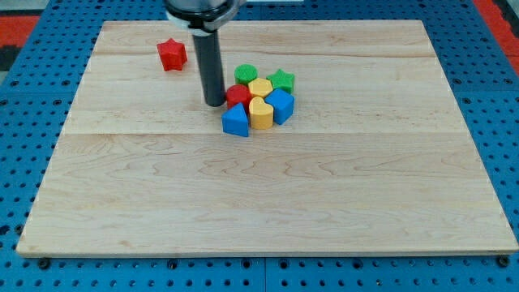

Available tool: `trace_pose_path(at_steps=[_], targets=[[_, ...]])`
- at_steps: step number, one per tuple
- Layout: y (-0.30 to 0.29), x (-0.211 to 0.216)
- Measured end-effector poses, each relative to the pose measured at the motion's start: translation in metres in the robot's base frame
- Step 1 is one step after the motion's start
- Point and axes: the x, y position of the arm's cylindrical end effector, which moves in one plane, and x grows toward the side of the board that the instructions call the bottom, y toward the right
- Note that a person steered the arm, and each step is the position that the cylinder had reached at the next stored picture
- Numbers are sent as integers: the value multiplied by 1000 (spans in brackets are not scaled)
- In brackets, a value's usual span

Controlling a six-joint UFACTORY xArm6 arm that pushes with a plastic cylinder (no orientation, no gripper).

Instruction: Move the red star into the group of blocks

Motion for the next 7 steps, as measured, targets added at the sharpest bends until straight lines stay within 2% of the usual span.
trace_pose_path(at_steps=[1,2,3,4,5,6,7], targets=[[-6,0],[-72,-10],[-93,-44],[-169,-29],[-189,-85],[-150,-128],[-101,-123]])
